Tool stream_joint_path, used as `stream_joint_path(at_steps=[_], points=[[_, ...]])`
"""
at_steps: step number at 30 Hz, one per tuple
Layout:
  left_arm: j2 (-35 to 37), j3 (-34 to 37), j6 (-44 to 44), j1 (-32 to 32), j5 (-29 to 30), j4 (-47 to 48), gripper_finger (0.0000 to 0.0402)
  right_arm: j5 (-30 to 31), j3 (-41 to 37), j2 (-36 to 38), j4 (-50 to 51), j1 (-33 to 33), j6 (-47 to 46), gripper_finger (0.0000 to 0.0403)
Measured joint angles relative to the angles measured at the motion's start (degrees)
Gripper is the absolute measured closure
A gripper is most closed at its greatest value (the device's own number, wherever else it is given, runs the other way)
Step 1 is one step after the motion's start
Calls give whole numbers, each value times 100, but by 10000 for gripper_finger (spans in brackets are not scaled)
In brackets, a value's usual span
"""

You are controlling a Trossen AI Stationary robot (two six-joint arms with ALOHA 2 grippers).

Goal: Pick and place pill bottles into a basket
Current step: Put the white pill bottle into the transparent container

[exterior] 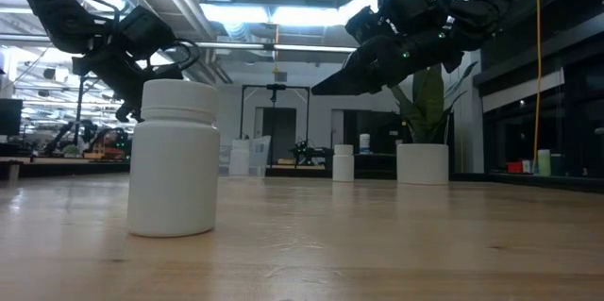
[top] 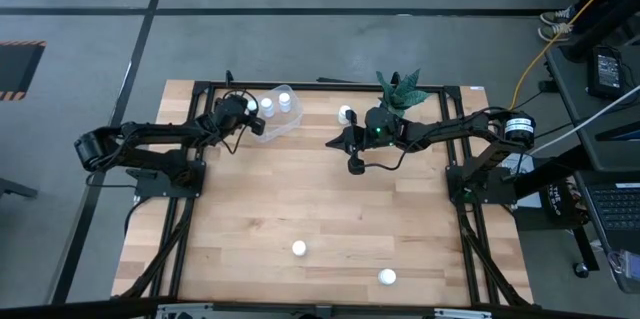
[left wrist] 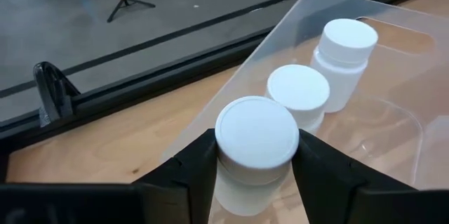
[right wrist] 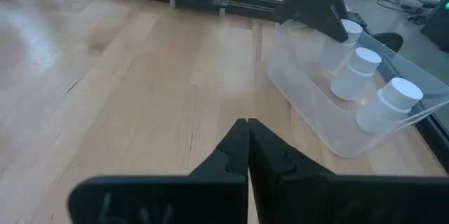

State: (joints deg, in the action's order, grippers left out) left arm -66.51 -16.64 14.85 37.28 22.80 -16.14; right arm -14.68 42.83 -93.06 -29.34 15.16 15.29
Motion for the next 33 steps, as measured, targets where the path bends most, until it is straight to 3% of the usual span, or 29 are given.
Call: stream_joint_path(at_steps=[33], points=[[-3, 7, 28, -4, 14, -33, 210, 0, 0, 0, 4, -2, 0, 400]])
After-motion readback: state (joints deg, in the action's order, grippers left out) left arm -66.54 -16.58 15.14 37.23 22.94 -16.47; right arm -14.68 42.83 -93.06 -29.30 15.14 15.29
